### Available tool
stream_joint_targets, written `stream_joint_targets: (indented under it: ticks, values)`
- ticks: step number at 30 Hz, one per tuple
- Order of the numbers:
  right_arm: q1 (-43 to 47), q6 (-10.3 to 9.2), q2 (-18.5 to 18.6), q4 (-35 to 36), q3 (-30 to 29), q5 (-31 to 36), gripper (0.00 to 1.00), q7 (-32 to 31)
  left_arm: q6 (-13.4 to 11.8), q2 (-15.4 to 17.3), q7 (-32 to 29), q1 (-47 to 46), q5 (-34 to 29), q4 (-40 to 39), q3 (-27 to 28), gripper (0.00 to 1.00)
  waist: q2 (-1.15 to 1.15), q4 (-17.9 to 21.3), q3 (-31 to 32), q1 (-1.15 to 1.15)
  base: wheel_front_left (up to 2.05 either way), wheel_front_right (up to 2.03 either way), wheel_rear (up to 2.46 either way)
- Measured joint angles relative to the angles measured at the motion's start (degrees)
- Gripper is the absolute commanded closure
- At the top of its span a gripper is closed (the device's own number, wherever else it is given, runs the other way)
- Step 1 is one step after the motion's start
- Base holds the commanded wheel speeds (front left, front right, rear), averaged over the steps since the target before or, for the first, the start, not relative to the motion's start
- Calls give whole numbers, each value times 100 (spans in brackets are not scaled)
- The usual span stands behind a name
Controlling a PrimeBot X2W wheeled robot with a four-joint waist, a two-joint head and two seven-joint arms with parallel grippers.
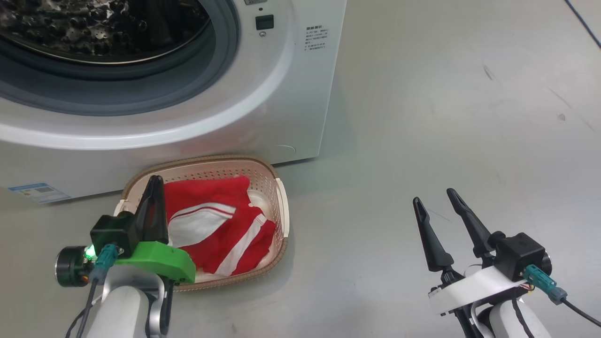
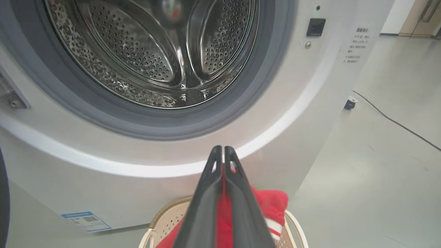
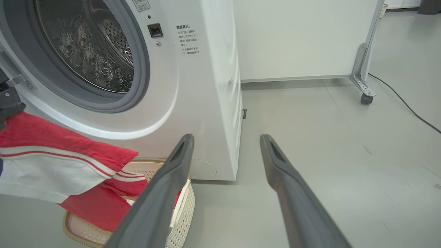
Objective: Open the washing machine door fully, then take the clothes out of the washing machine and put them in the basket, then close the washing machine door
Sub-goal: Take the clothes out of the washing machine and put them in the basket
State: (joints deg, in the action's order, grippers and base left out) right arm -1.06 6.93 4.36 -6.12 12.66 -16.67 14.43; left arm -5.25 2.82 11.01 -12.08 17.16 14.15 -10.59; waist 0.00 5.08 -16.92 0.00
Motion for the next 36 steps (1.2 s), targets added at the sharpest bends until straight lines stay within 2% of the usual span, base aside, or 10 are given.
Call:
stream_joint_targets:
  ticks: [23, 24, 26, 27, 36]
  values:
    - [-719, 2, -56, 75, 104, -148, 0, 0, 29, -2, -452, -1479, 211, 2449, 179, 100, 0, 624, -1299, 0, 0, 0, 0]
    - [-731, 2, -56, 60, 105, -148, 0, 0, 35, -3, -466, -1507, 218, 2535, 191, 88, 0, 645, -1326, 0, 0, 0, 0]
    - [-759, 2, -57, 26, 108, -148, 0, 0, 35, -4, -465, -1562, 237, 2687, 220, 42, 0, 679, -1364, 0, 0, 0, 0]
    - [-777, 3, -58, 14, 108, -149, 0, 0, 36, -5, -453, -1597, 253, 2748, 241, 0, 0, 690, -1376, 0, 0, 0, 0]
    - [-803, 4, -65, -120, 86, -196, 0, 0, 53, -9, -133, -1757, 254, 3272, 294, 0, 0, 676, -1279, 0, 0, 0, 0]
